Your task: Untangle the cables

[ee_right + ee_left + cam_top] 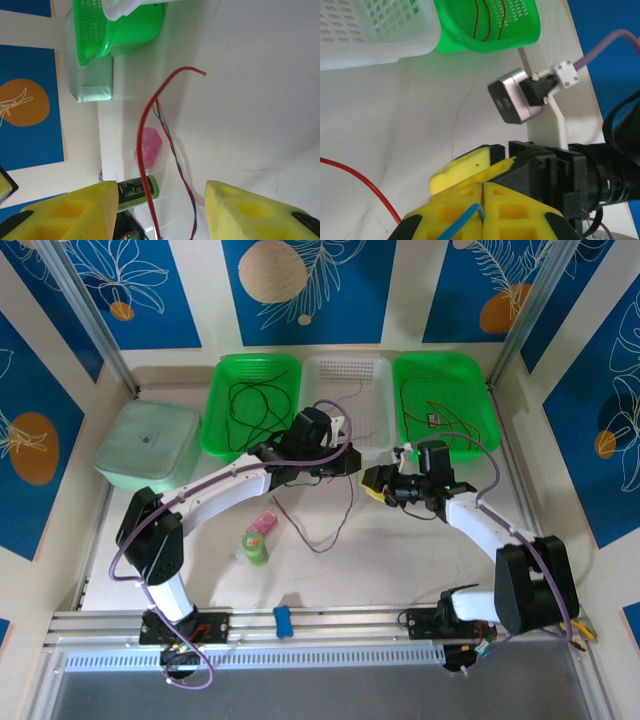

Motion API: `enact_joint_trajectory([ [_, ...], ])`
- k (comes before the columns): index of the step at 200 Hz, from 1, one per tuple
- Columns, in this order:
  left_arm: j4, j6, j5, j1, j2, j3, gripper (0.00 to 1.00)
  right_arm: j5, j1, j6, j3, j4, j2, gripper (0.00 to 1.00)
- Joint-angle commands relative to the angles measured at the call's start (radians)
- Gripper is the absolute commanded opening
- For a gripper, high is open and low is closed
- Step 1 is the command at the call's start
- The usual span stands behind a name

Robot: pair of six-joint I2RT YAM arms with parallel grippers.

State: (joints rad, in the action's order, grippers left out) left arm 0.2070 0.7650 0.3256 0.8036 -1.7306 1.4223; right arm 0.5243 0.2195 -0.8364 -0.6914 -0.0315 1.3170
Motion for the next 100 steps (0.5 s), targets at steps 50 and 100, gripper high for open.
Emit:
enact_joint_trajectory([
  [50,0.011,-0.016,0.030,0.015,0.049,0.040,0.00,0.128,0.070,-0.002,-0.120,0.064,0.163,0.35],
  [100,0.026,-0.024,0.027,0.014,0.059,0.048,0.00,0.081,0.087,-0.021,-0.082,0.129,0.158,0.28],
])
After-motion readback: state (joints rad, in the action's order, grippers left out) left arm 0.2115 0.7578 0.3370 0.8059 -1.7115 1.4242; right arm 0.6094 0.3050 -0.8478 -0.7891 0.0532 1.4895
